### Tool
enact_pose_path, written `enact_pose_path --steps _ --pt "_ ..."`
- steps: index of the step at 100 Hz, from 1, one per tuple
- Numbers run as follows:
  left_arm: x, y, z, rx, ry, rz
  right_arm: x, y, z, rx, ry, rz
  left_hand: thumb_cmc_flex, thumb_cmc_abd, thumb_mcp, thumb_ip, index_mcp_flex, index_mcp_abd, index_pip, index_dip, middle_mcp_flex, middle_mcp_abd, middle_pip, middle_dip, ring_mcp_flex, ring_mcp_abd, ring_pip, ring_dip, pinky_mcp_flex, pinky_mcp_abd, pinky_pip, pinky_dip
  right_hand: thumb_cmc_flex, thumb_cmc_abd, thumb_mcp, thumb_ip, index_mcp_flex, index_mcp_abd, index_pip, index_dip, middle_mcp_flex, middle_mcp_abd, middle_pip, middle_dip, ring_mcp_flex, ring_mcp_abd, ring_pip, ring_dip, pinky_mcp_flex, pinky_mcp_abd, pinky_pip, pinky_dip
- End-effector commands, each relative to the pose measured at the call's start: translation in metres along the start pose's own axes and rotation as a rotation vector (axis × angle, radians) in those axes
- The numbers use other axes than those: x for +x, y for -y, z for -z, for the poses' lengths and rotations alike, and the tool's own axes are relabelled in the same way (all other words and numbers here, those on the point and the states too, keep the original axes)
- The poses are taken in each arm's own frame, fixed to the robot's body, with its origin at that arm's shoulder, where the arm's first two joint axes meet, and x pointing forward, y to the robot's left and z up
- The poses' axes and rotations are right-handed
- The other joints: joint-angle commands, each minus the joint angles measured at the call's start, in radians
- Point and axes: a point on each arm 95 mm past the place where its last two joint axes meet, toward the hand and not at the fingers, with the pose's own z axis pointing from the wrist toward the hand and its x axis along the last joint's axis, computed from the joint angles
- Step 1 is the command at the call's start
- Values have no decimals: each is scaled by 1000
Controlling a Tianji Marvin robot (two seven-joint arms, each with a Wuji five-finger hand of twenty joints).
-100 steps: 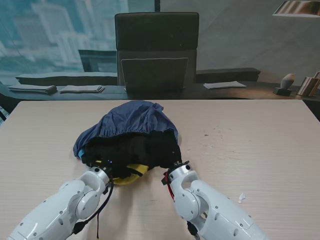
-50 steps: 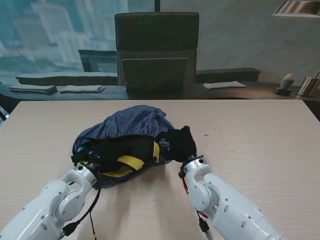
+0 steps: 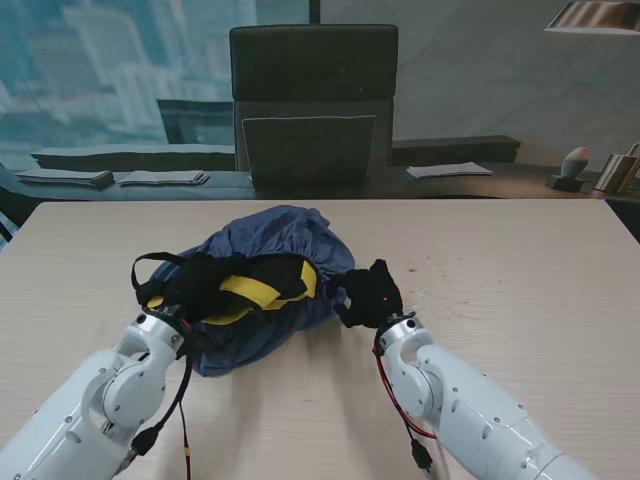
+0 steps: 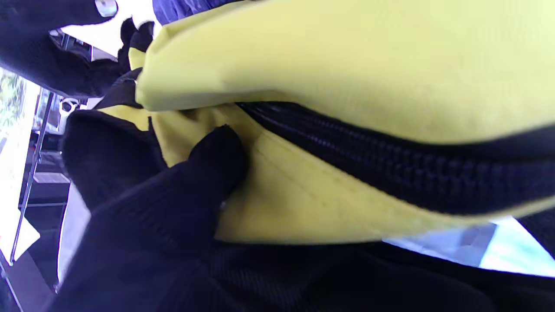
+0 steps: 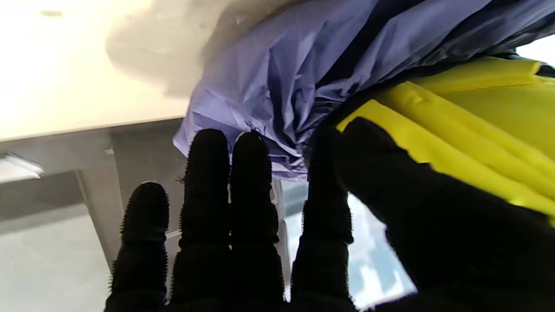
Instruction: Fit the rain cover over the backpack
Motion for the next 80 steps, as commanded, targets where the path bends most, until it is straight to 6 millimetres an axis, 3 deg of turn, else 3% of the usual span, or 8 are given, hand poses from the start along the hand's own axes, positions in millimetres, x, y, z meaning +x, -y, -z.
enact_pose_path --steps 1,13,19,23,38,61,70,80 --pt "5 5 -7 23 -5 7 -4 5 6 11 -29 17 72 85 12 33 -13 -20 86 43 -2 -20 52 32 5 25 31 25 1 33 -16 1 29 -55 18 -48 77 -6 60 -30 79 11 43 33 77 -1 57 23 42 33 43 28" --pt "5 4 -10 18 -3 20 -1 7 11 30 -159 25 74 85 4 31 -10 -21 84 37 -1 -19 49 33 9 25 30 25 6 33 -15 1 45 -83 87 -61 64 -36 -11 -83 184 -6 55 60 186 -11 107 33 160 50 80 53" --pt "5 3 -11 13 -6 21 2 5 12 59 -198 40 74 85 2 32 -7 -20 84 32 5 -18 45 29 13 24 29 24 11 33 -14 2 24 -30 109 -14 24 -47 -218 -56 184 -6 50 83 184 -11 111 43 166 43 84 70" --pt "6 3 -12 12 -7 24 6 5 11 88 -217 57 74 83 2 32 -6 -20 84 30 7 -17 43 28 15 25 28 23 12 34 -13 2 13 5 98 4 -68 -60 -326 17 175 -4 50 92 177 -12 114 50 163 34 86 82" --pt "8 3 -12 22 -6 46 25 -1 6 191 -239 106 69 76 7 35 2 -18 85 16 19 -15 34 23 25 27 25 20 31 41 -7 4 -29 79 45 52 -418 -128 -329 17 88 -18 45 110 117 -19 117 62 145 -10 94 106" --pt "11 0 -14 20 -9 89 48 5 -3 244 -142 102 57 62 29 38 13 -13 90 -2 38 -8 24 23 49 37 27 19 98 63 40 21 -65 129 18 128 -577 16 -322 -9 16 -12 55 121 75 -2 122 69 122 -23 97 133" --pt "13 -2 -14 15 -13 91 48 10 -8 254 -83 108 49 58 40 39 12 -14 93 -6 42 -12 20 26 54 35 28 20 121 62 77 36 -72 138 2 134 -626 94 -302 -11 -15 -6 63 126 57 10 124 69 109 -24 94 137" --pt "14 -3 -14 10 -13 94 49 16 -10 258 -31 72 48 57 43 39 15 -13 92 -7 43 -9 17 28 55 37 27 20 125 65 93 42 -62 136 -11 136 -665 104 -282 -20 -36 5 69 124 44 23 130 70 95 -22 90 141"
